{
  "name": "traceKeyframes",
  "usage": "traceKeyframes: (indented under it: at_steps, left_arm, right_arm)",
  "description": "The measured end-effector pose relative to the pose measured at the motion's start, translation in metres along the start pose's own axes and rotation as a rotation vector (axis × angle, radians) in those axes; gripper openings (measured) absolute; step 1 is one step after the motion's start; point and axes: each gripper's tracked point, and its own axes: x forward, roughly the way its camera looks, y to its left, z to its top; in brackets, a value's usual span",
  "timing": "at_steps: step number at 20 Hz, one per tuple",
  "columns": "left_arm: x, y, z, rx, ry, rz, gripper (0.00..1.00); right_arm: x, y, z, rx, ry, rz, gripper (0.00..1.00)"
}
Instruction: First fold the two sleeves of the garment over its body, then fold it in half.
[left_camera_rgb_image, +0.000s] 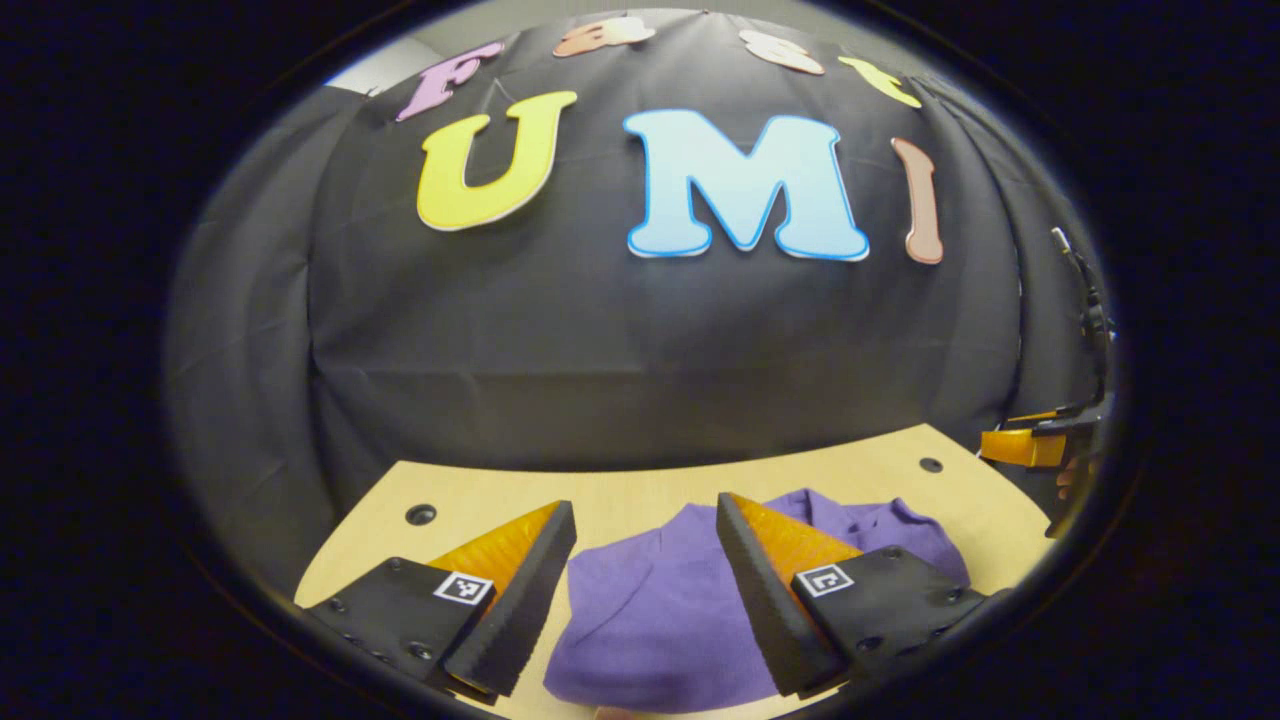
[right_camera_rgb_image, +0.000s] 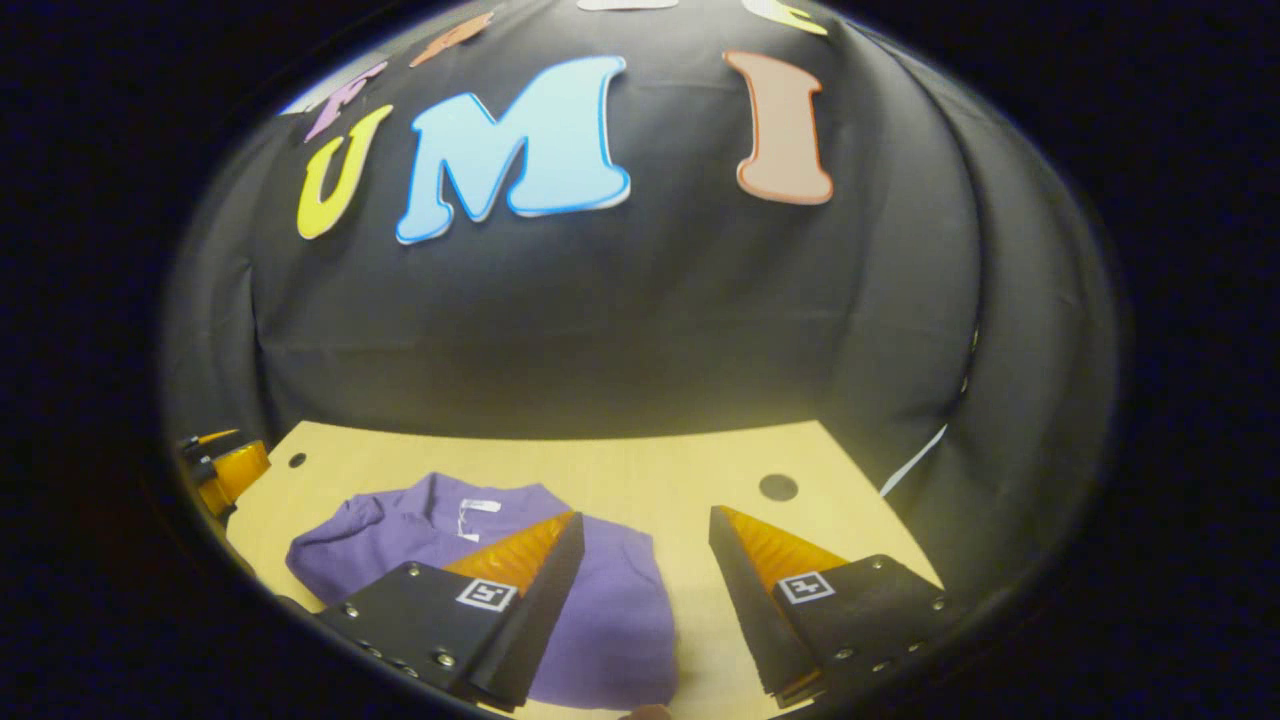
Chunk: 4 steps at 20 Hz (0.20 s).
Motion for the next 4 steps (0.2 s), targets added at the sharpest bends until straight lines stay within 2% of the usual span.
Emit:
traceKeyframes:
  at_steps: [1,3,4]
  left_arm:
    - [-0.011,0.001,0.01,-0.006,-0.026,-0.004,0.97]
    - [-0.037,0.002,0.029,-0.008,-0.082,-0.018,0.94]
    - [-0.053,0.002,0.035,-0.003,-0.111,-0.028,0.97]
  right_arm:
    - [-0.014,0.001,0.009,-0.012,-0.035,-0.014,0.8]
    - [-0.046,0.005,0.029,-0.028,-0.108,-0.035,0.8]
    - [-0.063,0.006,0.039,-0.033,-0.144,-0.045,0.8]
